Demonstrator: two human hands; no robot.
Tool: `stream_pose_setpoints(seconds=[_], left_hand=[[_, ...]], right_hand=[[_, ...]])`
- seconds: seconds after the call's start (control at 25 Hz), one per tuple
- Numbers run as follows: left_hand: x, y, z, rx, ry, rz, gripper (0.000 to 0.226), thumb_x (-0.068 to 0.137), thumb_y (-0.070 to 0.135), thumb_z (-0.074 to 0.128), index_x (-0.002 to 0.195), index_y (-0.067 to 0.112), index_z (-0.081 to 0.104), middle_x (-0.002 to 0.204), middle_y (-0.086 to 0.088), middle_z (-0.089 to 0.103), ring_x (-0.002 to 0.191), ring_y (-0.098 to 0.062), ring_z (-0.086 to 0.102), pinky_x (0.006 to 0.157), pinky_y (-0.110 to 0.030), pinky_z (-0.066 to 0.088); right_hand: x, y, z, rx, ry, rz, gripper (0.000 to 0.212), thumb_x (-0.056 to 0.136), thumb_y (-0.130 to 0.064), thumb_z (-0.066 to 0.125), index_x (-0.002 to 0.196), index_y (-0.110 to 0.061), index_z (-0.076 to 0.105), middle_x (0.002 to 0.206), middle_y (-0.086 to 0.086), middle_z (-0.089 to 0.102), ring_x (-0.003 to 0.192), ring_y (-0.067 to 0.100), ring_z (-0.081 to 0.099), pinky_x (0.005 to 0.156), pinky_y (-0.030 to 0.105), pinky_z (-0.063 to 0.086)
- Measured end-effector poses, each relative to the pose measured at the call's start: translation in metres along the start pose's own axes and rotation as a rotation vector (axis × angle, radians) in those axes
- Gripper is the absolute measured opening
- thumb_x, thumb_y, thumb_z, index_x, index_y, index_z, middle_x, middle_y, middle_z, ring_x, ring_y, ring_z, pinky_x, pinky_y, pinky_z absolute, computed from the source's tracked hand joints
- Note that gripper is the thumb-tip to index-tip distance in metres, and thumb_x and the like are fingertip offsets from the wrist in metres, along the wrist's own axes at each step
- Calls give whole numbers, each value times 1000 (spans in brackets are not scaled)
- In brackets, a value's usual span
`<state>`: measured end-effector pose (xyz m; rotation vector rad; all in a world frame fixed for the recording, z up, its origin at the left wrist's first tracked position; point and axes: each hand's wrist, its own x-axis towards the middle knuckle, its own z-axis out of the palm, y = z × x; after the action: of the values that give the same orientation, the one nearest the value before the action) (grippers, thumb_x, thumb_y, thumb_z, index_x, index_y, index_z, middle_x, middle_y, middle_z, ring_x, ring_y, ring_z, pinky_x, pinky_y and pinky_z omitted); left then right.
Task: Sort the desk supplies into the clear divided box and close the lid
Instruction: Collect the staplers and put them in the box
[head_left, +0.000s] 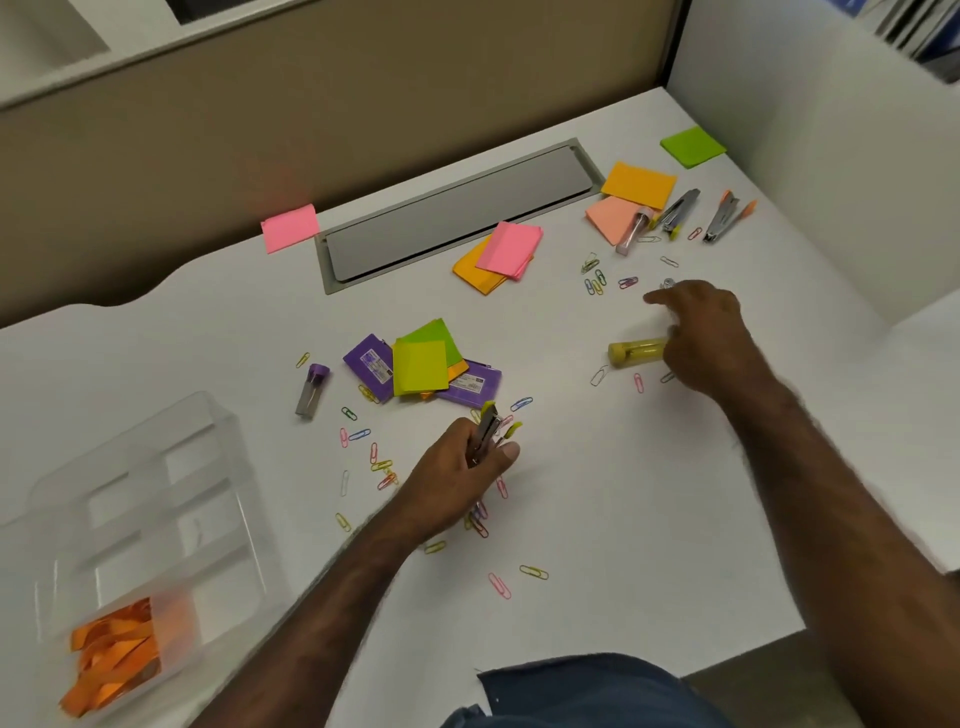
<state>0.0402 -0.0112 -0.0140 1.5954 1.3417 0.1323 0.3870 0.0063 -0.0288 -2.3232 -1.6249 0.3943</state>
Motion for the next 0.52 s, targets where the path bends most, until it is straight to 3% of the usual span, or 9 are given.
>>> stream_pose_setpoints(seconds=[0.12,0.32,0.52], left_hand=[[-2,2,0,-35,-15,-12,47,89,73,54,100,28,53,86,1,67,72,-7,64,70,-31,59],[-1,10,1,-201,59,-60,43,87,60,68,105,22,58,86,3,78,75,-7,75,67,-22,57],[-7,9,-2,-431,19,-36,33,94,39,70,116,17,59,94,-7,79,78,-25,77,76,-36,64]], right_hand=[[4,7,2,-54,-77,50,45,92,-10,63,135,-24,64,149,14,49,134,41,44,111,49,40],[-1,-2,5,46,100,206,23,94,-16,66,116,-14,75,120,20,59,108,40,61,92,42,51],[-13,-1,4,73,-88,281,35,93,-9,61,126,-16,70,125,23,54,110,40,60,96,41,51]])
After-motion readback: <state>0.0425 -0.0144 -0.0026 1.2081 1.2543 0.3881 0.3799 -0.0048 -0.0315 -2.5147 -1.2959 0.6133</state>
